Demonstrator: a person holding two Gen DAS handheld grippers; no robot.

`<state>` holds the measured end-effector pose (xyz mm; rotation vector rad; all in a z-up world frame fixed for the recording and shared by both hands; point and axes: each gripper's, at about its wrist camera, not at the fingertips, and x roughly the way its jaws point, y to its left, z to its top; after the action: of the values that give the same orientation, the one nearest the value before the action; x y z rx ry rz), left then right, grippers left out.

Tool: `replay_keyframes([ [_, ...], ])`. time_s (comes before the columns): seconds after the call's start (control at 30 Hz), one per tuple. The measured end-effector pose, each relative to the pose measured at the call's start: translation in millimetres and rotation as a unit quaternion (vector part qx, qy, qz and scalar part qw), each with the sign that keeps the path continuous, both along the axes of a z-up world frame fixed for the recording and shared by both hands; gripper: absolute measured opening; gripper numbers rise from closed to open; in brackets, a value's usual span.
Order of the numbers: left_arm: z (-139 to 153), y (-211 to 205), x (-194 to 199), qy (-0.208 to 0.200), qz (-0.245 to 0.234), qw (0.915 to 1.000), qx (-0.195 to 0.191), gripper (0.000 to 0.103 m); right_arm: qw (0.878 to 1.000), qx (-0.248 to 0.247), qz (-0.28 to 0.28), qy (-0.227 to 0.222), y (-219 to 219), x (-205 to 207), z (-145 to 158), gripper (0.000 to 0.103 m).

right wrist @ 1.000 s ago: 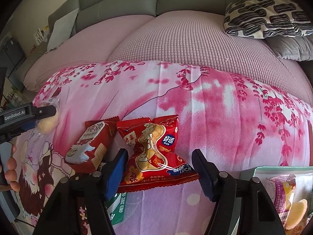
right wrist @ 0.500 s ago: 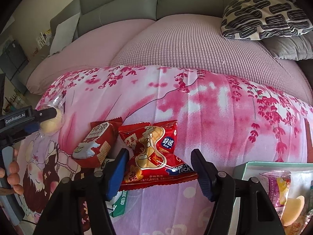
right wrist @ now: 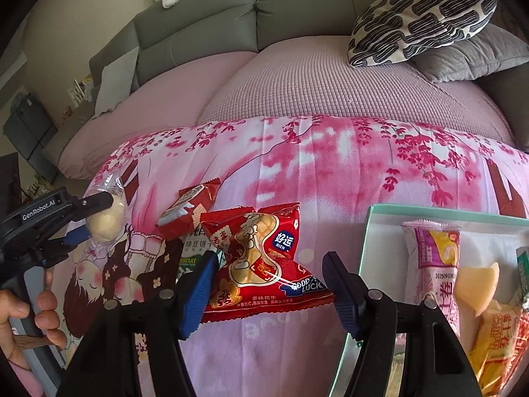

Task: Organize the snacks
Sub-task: 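Carry the bun and red bag into the tray and open both tools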

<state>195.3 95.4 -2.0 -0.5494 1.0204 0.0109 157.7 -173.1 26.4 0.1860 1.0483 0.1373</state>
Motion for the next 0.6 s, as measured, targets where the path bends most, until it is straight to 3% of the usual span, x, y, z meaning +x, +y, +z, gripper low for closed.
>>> replay_keyframes([
  [0.3,16.9,-29.0,-23.1,-0.012,-0.007,0.9999,0.0,0.065,1.0,0.005,-0.023,-0.016,-13.4,-33.6,17.3,0.068],
  [0.6,13.7,-80.9,-41.3,-0.005,-0.044,0.9989,-0.016,0.065,0.998,0.014,-0.062,-0.014,-40.8,-64.5,20.4,0.068],
])
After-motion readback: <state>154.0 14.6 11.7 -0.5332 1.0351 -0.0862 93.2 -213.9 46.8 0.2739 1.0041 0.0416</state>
